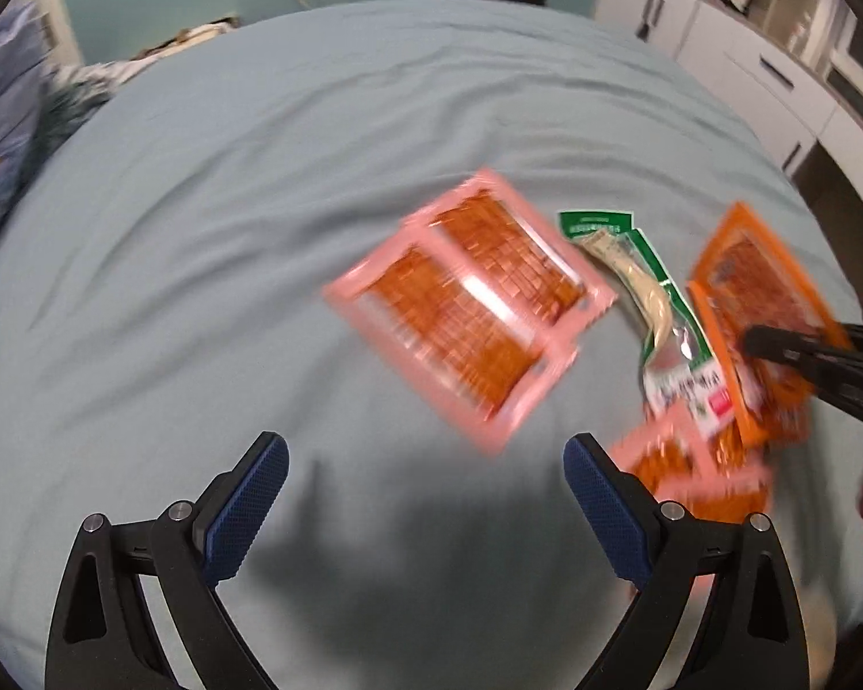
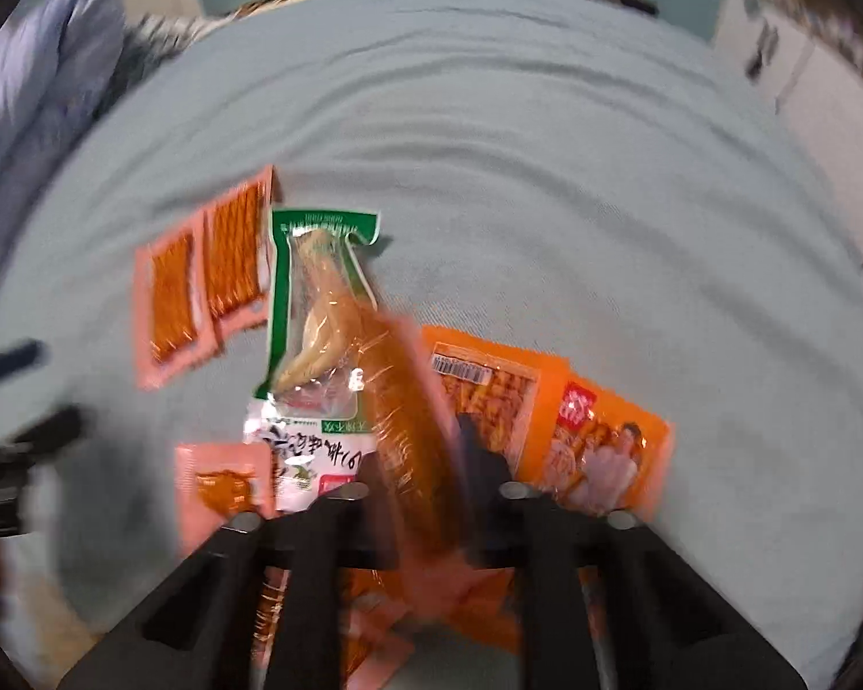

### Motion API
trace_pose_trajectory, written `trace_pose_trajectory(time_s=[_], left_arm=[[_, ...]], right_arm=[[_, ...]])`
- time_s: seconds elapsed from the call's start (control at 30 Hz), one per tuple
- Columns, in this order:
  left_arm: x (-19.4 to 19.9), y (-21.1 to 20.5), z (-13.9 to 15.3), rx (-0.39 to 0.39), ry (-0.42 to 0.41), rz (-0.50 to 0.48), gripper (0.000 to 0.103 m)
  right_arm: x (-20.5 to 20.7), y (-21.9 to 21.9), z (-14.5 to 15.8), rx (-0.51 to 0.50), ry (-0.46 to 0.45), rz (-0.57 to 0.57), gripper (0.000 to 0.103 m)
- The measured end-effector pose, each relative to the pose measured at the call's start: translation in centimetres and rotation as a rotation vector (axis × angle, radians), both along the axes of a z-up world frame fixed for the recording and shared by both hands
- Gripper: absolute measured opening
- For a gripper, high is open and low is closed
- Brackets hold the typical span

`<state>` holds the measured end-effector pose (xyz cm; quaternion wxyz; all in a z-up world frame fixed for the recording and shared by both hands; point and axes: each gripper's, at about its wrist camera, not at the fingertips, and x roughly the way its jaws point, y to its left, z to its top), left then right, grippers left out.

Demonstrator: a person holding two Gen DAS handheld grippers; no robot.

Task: Organize snacks
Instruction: 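Reach into the stick packs and grasp an orange sausage pack with the right tool, then carry the orange pack over the box and release it with the right tool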

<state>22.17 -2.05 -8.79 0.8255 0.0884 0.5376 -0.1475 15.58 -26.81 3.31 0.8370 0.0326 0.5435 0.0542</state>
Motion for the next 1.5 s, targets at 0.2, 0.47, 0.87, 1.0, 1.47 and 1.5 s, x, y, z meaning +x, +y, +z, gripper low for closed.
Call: trace_pose_trajectory(time_s=[0.2,0.47,0.87,1.0,1.47,1.5], left_arm=[[4.1,-3.8,-3.5,0.078,0.079,-0.015,0.103],[4.6,-3.2,-1.6,-0.026,0.119,-0.008,0.0],[-2.5,4.2,1.8,-0.122,0.206,0.153,0.0],[-4.3,5.4,4.0,-0.142,0.182,0.144,0.0],[-19.0,8.2,18.9,-0.492,-0.015,-0.036,0.0],[-19.8,7.9,19.3,-0.501,-0.017,-0.051,0.0]], right_arm=[[-0.4,-3.0,1.3,0.136,0.024,-0.105,0.004],[-1.3,-3.2,2.4,0.206,0.008,-0.118,0.004],[-8.0,-7.0,6.2,0.295,-0.031,-0.192,0.004],[-12.2,-6.9,8.9,0.317,-0.097,-0.194,0.004],[-25.1,-6.1,9.3,0.546,-0.168,0.023,0.005],[-25.4,-5.8,9.2,0.546,-0.165,0.046,0.004]])
